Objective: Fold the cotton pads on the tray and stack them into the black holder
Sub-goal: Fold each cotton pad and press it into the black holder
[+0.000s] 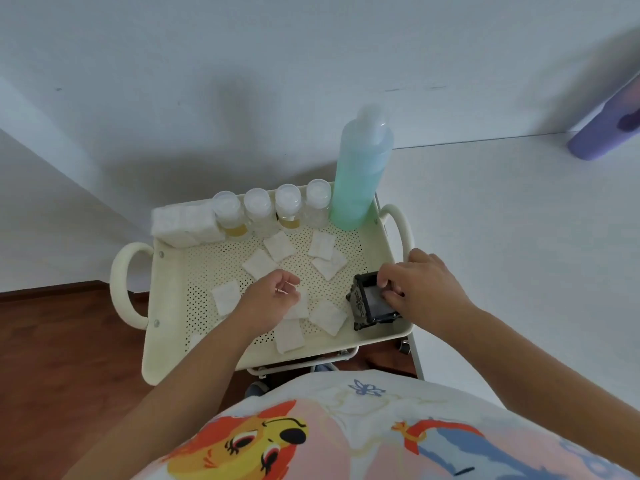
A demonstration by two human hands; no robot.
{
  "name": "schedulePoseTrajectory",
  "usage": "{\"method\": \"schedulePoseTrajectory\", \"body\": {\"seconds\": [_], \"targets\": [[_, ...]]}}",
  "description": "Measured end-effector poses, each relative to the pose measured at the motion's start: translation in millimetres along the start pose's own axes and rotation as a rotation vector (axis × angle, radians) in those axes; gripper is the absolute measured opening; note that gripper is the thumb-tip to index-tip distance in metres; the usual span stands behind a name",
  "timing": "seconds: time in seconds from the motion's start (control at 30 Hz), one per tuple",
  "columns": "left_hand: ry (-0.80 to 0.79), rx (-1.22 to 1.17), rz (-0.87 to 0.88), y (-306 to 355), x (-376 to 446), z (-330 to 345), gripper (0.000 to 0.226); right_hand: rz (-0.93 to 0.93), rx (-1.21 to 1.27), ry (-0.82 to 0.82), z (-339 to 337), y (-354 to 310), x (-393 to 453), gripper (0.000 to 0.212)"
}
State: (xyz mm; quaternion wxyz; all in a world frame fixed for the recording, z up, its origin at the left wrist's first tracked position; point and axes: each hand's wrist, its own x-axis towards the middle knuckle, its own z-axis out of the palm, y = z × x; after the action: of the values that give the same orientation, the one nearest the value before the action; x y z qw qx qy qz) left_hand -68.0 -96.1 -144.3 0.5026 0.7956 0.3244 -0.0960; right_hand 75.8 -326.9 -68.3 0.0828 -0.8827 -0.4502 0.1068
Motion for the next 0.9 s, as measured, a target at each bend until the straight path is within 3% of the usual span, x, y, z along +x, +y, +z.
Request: {"method": "schedulePoseTrajectory", "body": {"seconds": [0.17, 0.23, 0.33, 0.43, 0.5, 0.67, 0.77, 0.9], "targets": [[0.046, 0.471, 0.189, -19.8, 7.9, 4.0, 0.031, -0.05, 0.275, 0.19, -21.7, -10.4, 16.0, 0.011], [0.064, 0.51, 0.219, -21.4, 10.8, 5.4, 0.033, -0.104, 0.263, 0.117, -26.0, -18.3, 43.2, 0.014], [0.06, 0.542, 0.205, -21.3, 17.9, 9.3, 0.038, -0.107, 0.116, -0.177, -13.1, -25.1, 96.0, 0.024], [0.043, 0.53, 0.172, -20.5, 22.5, 11.9, 0.034, -0.053, -0.101, -0.477, 17.6, -26.1, 140.1, 0.037], [0.046, 0.531, 0.18, -20.3, 24.5, 13.0, 0.024, -0.083, -0.222, -0.547, 37.0, -25.0, 156.3, 0.038], [0.05, 0.456, 0.214, -18.5, 22.3, 10.8, 0.006, -0.118, -0.238, -0.45, 63.1, -19.7, 168.8, 0.043], [0.077, 0.344, 0.185, -22.1, 17.4, 7.3, 0.012, -0.126, -0.246, -0.451, 71.7, -20.0, 169.6, 0.045], [0.106, 0.179, 0.124, -25.4, 11.3, 1.6, 0.025, -0.102, -0.246, -0.472, 71.6, -20.1, 174.0, 0.028]]}}
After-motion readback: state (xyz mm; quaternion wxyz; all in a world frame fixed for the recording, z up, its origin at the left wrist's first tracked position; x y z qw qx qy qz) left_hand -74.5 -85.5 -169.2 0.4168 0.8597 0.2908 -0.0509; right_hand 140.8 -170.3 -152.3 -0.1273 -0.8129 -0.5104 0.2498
